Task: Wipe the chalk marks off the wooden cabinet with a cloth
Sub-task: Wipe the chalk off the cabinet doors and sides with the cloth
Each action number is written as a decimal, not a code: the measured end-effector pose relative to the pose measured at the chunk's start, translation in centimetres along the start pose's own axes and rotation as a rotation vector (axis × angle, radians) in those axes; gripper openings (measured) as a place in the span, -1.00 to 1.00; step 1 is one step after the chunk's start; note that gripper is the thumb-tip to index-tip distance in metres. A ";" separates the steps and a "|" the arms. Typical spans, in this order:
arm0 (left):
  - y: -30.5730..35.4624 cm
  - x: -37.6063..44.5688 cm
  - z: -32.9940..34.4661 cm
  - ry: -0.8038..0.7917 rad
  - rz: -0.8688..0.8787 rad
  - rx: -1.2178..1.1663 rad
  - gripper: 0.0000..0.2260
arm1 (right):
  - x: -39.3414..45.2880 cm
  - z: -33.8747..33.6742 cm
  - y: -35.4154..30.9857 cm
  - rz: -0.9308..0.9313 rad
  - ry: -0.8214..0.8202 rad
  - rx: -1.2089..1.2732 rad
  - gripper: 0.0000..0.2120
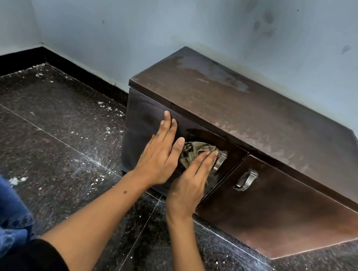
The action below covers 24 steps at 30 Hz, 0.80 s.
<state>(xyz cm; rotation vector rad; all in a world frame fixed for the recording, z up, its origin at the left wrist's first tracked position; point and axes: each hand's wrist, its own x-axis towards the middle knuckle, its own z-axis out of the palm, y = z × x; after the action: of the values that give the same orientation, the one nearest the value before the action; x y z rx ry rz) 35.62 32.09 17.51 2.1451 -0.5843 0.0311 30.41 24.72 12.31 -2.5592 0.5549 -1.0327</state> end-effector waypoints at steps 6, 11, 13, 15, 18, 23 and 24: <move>0.3 -0.1 -0.2 -0.018 -0.003 -0.019 -0.33 | -1.8 -0.1 -0.5 0.235 -0.119 0.269 -0.26; 0.2 0.1 -0.3 -0.039 -0.005 -0.014 -0.32 | 2.5 -1.9 -3.5 0.693 0.096 0.617 -0.42; 0.1 0.2 -0.3 -0.034 0.006 -0.013 -0.31 | 2.6 -2.1 -4.1 0.690 0.115 0.657 -0.43; 0.0 0.1 -0.2 -0.031 0.014 -0.014 -0.27 | 1.9 -1.6 -4.0 0.615 0.120 0.651 -0.41; -0.2 0.2 0.0 -0.023 0.015 -0.022 -0.25 | 0.7 -1.0 -3.5 0.494 0.116 0.620 -0.35; -0.6 0.2 0.7 0.006 0.058 -0.079 -0.43 | 1.8 -0.5 -1.8 -0.020 0.200 0.418 -0.54; -0.8 0.3 0.7 0.013 0.064 -0.078 -0.43 | 2.5 -0.5 -1.5 -0.060 0.212 0.371 -0.53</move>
<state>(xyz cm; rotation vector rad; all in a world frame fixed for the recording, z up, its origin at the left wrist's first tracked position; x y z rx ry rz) 36.04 31.81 16.55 2.0492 -0.6372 0.0564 32.06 24.82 14.73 -2.1689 0.3028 -1.3015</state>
